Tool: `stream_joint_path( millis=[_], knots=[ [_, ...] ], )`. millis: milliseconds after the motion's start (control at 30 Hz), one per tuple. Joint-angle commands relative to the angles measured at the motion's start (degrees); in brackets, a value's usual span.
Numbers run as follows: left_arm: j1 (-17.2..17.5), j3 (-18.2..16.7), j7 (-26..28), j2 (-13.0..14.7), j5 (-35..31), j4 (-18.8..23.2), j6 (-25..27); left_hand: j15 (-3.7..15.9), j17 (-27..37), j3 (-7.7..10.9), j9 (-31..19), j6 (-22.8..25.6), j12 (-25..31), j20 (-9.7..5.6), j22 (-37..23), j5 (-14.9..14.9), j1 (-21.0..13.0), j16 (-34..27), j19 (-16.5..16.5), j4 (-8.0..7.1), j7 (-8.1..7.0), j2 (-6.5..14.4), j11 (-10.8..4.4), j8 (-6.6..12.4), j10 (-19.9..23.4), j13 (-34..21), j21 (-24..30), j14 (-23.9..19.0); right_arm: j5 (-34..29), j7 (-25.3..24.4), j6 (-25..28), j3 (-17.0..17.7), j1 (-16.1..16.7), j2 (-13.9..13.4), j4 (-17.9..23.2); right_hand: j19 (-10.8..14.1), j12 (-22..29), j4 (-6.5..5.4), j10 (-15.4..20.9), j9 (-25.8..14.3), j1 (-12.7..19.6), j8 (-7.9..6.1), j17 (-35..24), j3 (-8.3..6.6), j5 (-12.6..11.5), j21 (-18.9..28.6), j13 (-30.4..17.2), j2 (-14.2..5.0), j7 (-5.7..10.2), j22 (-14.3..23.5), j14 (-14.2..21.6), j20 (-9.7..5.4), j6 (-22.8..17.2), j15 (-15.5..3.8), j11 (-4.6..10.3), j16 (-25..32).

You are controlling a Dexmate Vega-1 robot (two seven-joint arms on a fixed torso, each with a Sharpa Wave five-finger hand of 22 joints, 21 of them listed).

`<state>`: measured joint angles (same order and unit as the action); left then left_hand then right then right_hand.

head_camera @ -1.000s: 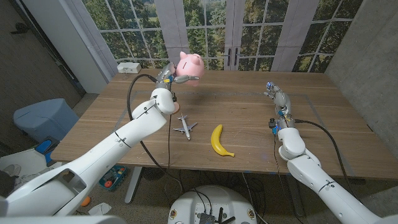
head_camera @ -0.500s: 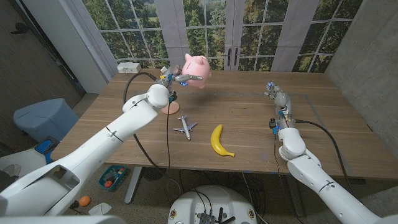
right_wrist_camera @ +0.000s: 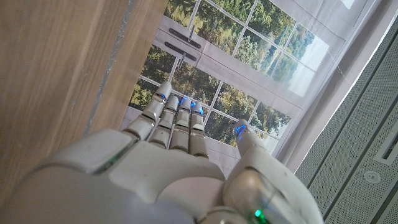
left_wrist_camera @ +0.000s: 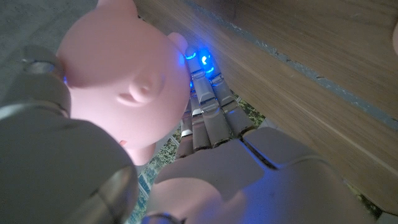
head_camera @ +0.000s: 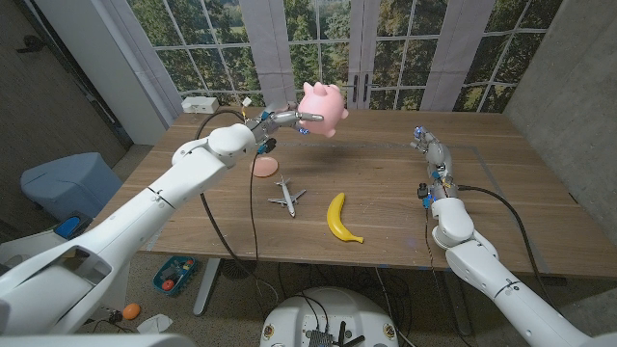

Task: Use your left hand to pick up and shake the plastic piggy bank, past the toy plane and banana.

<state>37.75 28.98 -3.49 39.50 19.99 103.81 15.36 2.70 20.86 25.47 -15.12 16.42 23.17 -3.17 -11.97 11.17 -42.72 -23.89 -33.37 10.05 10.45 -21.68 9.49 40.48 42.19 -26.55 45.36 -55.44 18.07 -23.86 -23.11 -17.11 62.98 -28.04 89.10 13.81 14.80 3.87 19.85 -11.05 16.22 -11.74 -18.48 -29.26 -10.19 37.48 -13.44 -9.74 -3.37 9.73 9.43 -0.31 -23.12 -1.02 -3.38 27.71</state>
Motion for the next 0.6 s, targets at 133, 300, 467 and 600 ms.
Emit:
stream_joint_path(
  millis=[133, 300, 467, 600],
  knots=[
    [-2.2, -1.3, -11.4, -1.2, 13.6, -8.0, -6.8, 11.11, 0.2, 0.39, -0.4, 28.9, -0.3, -1.75, -0.1, 0.4, -29.2, 0.2, 0.5, 0.03, -13.09, 29.0, -20.87, 0.59, 21.1, -0.2, 0.5, -4.5, 0.0, 0.0, 0.1, 0.0, -0.4, 0.0, -0.6, 0.3, 0.0, -0.26, 0.5, -0.2, 0.7, 0.07, -0.3, -0.11, -0.3, -0.2, -0.2, -0.39, -0.05, 0.3, 0.5, 0.13, -0.2, 0.16, 0.16, -0.3],
    [-2.8, -0.6, -11.3, -0.7, 13.8, -8.2, -6.3, 11.11, 0.3, 0.35, -0.3, 28.9, -0.4, -1.71, 0.0, 0.4, -29.2, 0.3, 0.6, 0.05, -13.08, 29.0, -20.88, 0.57, 21.2, -0.3, 0.8, -4.5, 0.2, 0.2, 0.1, -0.1, -0.6, 0.1, -0.8, 0.3, 0.0, -0.26, 0.4, -0.2, 0.7, 0.08, -0.3, -0.11, -0.3, -0.3, -0.2, -0.39, -0.01, 0.3, 0.4, 0.1, -0.1, 0.11, 0.17, -0.3],
    [-3.1, 0.5, -8.5, 0.4, 11.3, -6.7, -4.0, 11.11, 0.3, 0.33, -0.4, 28.9, -0.5, -1.66, 0.0, 0.4, -29.2, 0.3, 0.6, 0.06, -13.01, 28.9, -20.87, 0.59, 21.2, -0.3, 0.9, -4.5, 0.2, 0.3, 0.2, -0.3, -0.9, 0.3, -1.2, 0.3, 0.0, -0.26, 0.5, -0.2, 0.7, 0.08, -0.3, -0.1, -0.3, -0.3, -0.2, -0.39, -0.04, 0.3, 0.4, 0.1, -0.1, 0.02, 0.18, -0.3],
    [-3.2, 1.3, -5.6, 1.3, 8.9, -4.9, -2.0, 11.1, 0.4, 0.34, -0.3, 28.8, -0.6, -1.62, 0.1, 0.4, -29.2, 0.4, 0.7, 0.01, -12.97, 29.0, -20.83, 0.51, 21.2, -0.4, 1.2, -4.4, 0.2, 0.2, 0.3, -0.4, -1.2, 0.3, -1.4, 0.3, 0.0, -0.26, 0.4, -0.2, 0.7, 0.08, -0.4, -0.09, -0.3, -0.4, -0.2, -0.39, -0.07, 0.3, 0.5, 0.12, -0.1, 0.12, 0.12, -0.4]
  ],
)
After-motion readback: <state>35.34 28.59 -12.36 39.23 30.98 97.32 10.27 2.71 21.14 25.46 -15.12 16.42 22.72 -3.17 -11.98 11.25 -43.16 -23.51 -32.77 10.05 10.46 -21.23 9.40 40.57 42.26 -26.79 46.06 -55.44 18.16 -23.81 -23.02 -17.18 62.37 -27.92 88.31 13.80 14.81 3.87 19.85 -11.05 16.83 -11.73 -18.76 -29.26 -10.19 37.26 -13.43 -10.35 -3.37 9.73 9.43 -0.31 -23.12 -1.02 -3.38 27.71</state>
